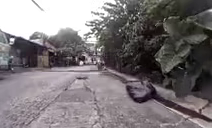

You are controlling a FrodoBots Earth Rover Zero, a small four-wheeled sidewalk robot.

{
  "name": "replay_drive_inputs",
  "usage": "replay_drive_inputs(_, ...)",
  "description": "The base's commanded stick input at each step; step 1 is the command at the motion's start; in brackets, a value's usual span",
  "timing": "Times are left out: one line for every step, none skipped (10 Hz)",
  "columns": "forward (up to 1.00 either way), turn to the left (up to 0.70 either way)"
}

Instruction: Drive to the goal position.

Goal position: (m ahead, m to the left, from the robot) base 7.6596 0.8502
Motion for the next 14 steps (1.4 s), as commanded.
replay_drive_inputs(1.00,0.14)
replay_drive_inputs(1.00,0.27)
replay_drive_inputs(1.00,0.27)
replay_drive_inputs(1.00,0.27)
replay_drive_inputs(1.00,0.27)
replay_drive_inputs(1.00,0.12)
replay_drive_inputs(1.00,0.00)
replay_drive_inputs(1.00,-0.13)
replay_drive_inputs(1.00,-0.27)
replay_drive_inputs(1.00,-0.27)
replay_drive_inputs(1.00,-0.14)
replay_drive_inputs(1.00,-0.13)
replay_drive_inputs(1.00,-0.11)
replay_drive_inputs(1.00,-0.22)
